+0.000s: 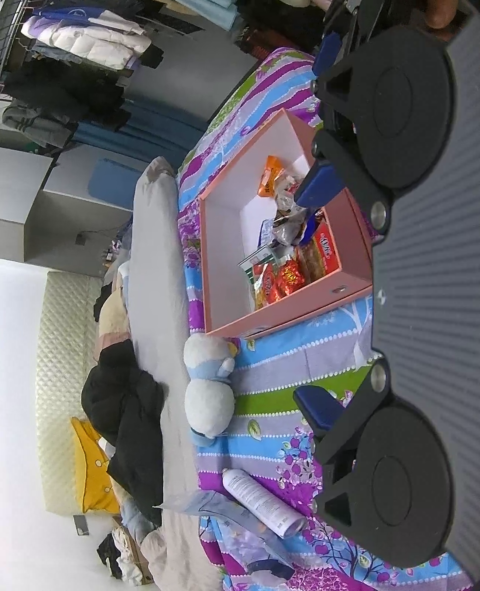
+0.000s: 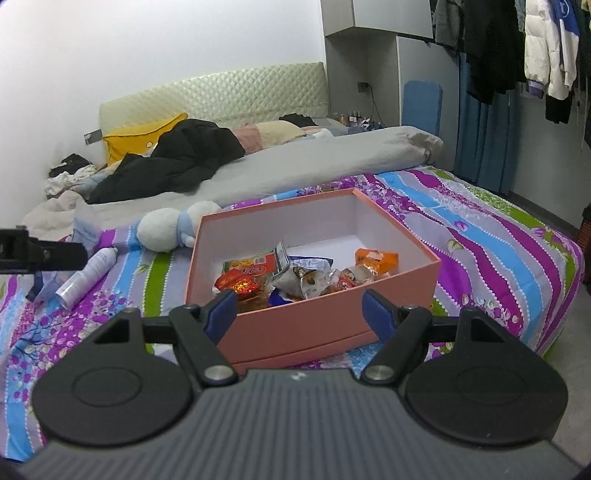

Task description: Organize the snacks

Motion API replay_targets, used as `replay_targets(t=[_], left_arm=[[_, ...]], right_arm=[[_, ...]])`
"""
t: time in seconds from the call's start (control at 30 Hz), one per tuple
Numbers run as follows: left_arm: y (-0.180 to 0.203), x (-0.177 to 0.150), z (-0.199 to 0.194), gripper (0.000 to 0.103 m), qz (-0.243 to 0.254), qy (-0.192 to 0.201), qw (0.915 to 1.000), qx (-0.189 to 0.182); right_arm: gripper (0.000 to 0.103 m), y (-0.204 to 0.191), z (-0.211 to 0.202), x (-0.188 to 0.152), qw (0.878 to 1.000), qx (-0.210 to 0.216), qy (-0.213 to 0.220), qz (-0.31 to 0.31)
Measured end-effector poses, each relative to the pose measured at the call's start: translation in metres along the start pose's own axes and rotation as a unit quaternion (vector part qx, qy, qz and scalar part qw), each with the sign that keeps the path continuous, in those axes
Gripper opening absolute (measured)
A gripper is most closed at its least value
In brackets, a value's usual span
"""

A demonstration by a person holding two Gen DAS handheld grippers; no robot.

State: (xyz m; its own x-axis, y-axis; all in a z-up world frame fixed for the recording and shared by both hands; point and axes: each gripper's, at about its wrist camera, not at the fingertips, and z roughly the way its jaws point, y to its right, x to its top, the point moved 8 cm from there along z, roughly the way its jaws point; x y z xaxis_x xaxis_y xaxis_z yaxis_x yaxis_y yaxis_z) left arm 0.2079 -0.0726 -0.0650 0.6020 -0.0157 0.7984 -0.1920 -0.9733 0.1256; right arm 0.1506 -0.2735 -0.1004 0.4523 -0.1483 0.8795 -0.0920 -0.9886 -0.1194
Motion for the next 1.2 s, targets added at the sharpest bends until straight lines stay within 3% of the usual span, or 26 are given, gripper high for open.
replay_targets(t=[0.47,0.7,0.8,1.2], left_arm=[[0.0015,-0.0014,0.0048,0.103,-0.005,-0.005,0.9999,-0.009],[-0.0016,-0.0003,0.0024,0.103,-0.004,-0.001,1.0,0.004],[-0.0023,-0.0008,0.0019,0.103,-0.005,-0.001,1.0,0.006],[-0.0027,-0.0012,0.0025,0.103,-0.002,0.001,1.0,0.008]], right_arm=[[0.076,-0.0029,0.004,-0.0015,1.0,0.004,-0.003,0.004],[0.077,-0.0039,0.0045,-0.002,1.0,0.011,-0.003,0.002],[0.102,-0.0036,0.0057,-0.0017,1.0,0.012,-0.002,0.004],[0.103,-0.001,0.0063,-0.0013,1.0,0.002,-0.001,0.015]])
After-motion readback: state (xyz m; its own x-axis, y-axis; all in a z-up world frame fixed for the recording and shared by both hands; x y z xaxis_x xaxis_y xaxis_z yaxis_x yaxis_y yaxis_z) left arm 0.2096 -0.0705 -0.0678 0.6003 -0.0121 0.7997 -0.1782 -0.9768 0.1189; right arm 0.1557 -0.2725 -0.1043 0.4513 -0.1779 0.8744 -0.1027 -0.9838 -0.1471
